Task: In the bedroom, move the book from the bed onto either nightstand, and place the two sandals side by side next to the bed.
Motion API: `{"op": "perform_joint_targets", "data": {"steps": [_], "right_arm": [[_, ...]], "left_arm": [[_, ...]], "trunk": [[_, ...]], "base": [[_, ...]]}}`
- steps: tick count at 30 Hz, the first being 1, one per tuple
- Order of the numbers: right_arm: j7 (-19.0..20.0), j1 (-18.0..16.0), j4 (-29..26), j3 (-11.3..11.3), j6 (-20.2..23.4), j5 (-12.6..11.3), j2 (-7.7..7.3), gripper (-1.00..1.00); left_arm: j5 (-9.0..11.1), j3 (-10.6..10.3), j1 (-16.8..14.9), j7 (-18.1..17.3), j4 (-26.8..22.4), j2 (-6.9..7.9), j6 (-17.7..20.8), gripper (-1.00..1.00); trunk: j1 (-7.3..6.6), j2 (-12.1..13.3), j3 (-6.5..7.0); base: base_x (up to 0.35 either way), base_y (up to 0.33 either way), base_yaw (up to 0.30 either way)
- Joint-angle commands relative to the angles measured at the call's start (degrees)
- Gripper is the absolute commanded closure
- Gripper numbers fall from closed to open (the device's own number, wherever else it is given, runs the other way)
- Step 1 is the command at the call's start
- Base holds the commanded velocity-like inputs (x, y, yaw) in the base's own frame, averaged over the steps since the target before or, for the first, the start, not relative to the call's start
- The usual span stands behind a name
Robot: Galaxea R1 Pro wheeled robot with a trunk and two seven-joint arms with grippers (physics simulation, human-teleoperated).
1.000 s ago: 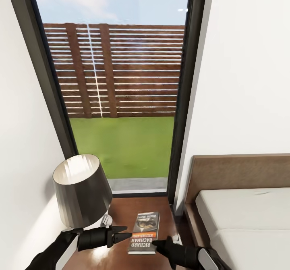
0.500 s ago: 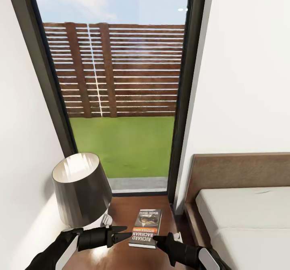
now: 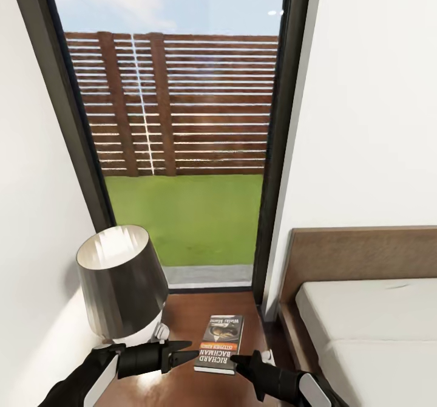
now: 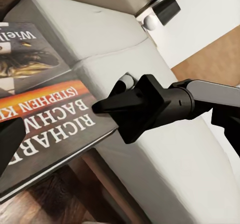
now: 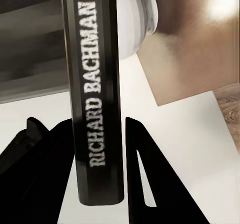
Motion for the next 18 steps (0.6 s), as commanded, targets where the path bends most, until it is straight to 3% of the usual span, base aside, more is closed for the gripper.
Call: {"op": "perform_joint_targets", "data": {"steps": [1, 18], "right_arm": [[0.1, -0.1, 0.0, -0.3, 0.4, 0.0, 0.05, 1.00], [0.5, -0.1, -0.4, -0.3, 0.1, 0.0, -0.02, 1.00]], "left_arm": [[0.6, -0.3, -0.1, 0.0, 0.0, 0.07, 0.6, -1.00], [0.6, -0.3, -0.1, 0.1, 0.0, 0.05, 0.6, -1.00]], "trunk": [[0.22, -0.4, -0.24], [3.96, -7.3, -3.30]], "base": [[0.000, 0.000, 0.000], [0.000, 0.000, 0.000]]}}
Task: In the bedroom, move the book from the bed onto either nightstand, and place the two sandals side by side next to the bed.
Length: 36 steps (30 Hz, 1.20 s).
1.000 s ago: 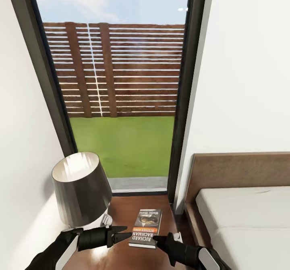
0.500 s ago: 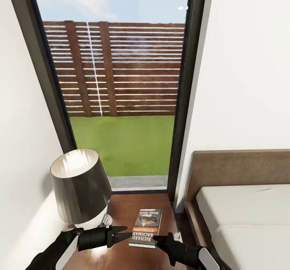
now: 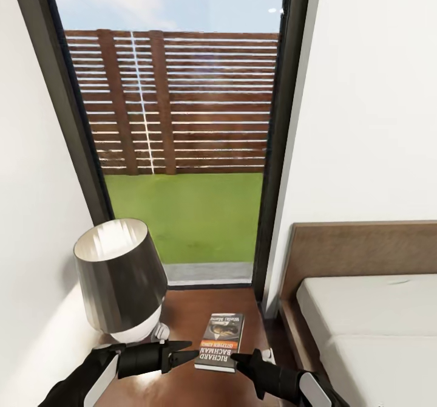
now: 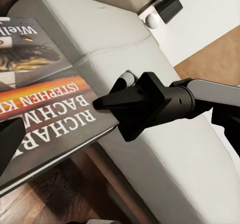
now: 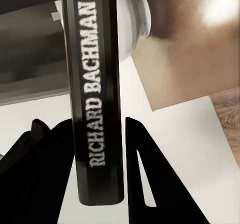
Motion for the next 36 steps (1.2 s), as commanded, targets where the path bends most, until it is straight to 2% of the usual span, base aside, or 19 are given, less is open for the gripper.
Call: {"op": "perform_joint_targets", "data": {"steps": [1, 36], "right_arm": [[0.1, 0.0, 0.0, -0.3, 0.3, 0.1, 0.06, 1.00], [0.0, 0.0, -0.8, -0.2, 0.2, 0.1, 0.16, 1.00]], "left_arm": [[0.6, -0.3, -0.1, 0.0, 0.0, 0.08, 0.6, -1.00], [0.6, -0.3, -0.1, 0.0, 0.1, -0.36, 0.6, -1.00]], "trunk": [[0.22, -0.4, -0.24], [7.91, -14.5, -6.53]], "base": [[0.000, 0.000, 0.000], [0.000, 0.000, 0.000]]}}
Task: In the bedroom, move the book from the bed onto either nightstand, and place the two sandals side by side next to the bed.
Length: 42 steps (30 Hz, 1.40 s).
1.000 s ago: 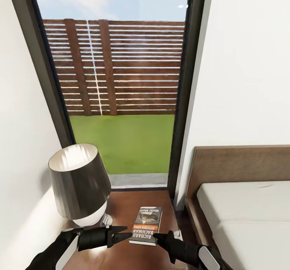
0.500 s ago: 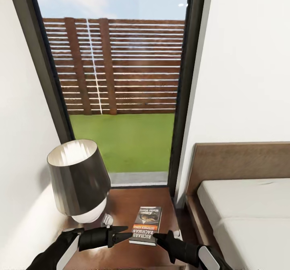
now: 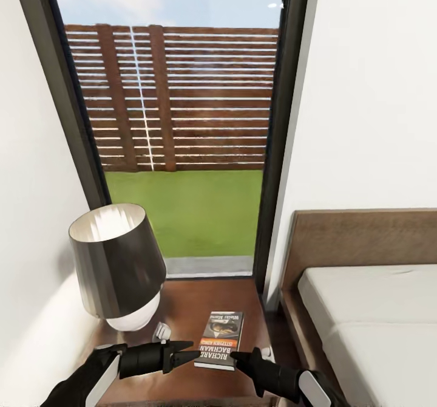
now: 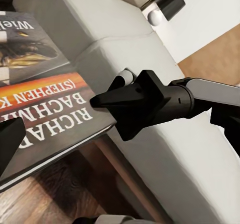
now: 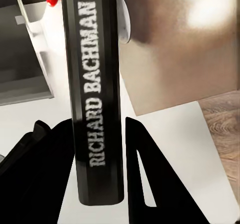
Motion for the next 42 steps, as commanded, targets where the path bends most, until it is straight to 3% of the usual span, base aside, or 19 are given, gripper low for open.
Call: {"op": "perform_joint_targets", "data": {"steps": [1, 35, 42], "right_arm": [[0.1, 0.0, 0.0, -0.3, 0.4, 0.0, 0.07, 1.00], [0.0, 0.0, -0.1, -0.1, 0.4, 0.1, 0.02, 1.00], [-0.1, 0.0, -0.1, -0.1, 0.4, 0.1, 0.09, 1.00]], "left_arm": [[0.6, -0.3, 0.0, 0.0, 0.0, 0.08, 0.6, -1.00], [0.6, -0.3, 0.0, 0.0, 0.1, 0.08, 0.6, -1.00], [0.6, -0.2, 0.0, 0.0, 0.1, 0.08, 0.6, -1.00]], "trunk": [[0.22, -0.4, -0.24], [7.69, -14.1, -6.34], [7.69, -14.1, -6.34]], "base": [[0.000, 0.000, 0.000], [0.000, 0.000, 0.000], [0.000, 0.000, 0.000]]}}
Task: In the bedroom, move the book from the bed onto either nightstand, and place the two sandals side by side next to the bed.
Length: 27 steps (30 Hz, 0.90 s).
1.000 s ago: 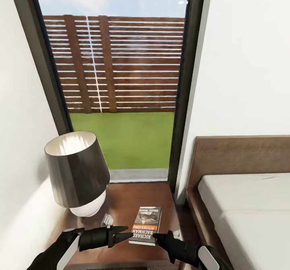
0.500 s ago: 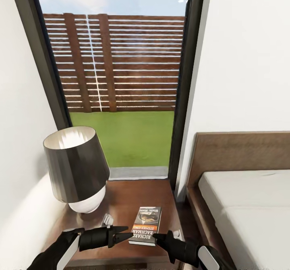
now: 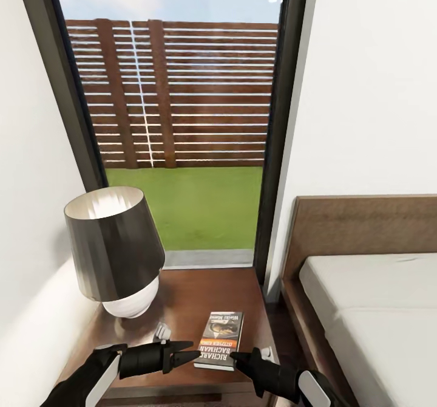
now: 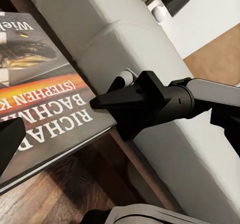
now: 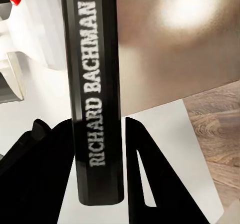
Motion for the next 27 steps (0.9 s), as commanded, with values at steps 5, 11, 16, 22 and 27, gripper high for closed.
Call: {"op": "perform_joint_targets", "data": {"steps": [5, 11, 16, 22, 27], "right_arm": [[0.0, 0.0, 0.0, -0.3, 0.3, 0.1, 0.05, 1.00], [-0.1, 0.0, 0.0, -0.3, 0.3, 0.1, 0.05, 1.00], [-0.1, -0.1, 0.0, -0.3, 0.3, 0.1, 0.05, 1.00], [-0.1, -0.1, 0.0, -0.3, 0.3, 0.1, 0.05, 1.00], [-0.1, -0.1, 0.0, -0.3, 0.3, 0.1, 0.05, 1.00]], "left_arm": [[0.6, -0.3, 0.0, 0.1, 0.0, 0.08, 0.6, -1.00], [0.6, -0.3, 0.0, 0.1, 0.0, 0.08, 0.6, -1.00], [0.6, -0.3, 0.0, 0.1, 0.9, 0.08, 0.5, -1.00], [0.6, -0.3, 0.0, 0.2, 1.1, 0.08, 0.5, -1.00], [0.6, -0.3, 0.0, 0.3, 1.1, 0.08, 0.5, -1.00]], "trunk": [[-0.01, 0.0, -0.06], [-0.01, 0.0, -0.06], [-0.01, 0.0, -0.06], [-0.01, 0.0, -0.06], [-0.01, 0.0, -0.06]], "base": [[0.053, 0.009, 0.000], [0.178, 0.061, 0.000], [0.036, 0.013, 0.000], [0.095, 0.047, 0.000], [0.174, 0.113, 0.000]]}}
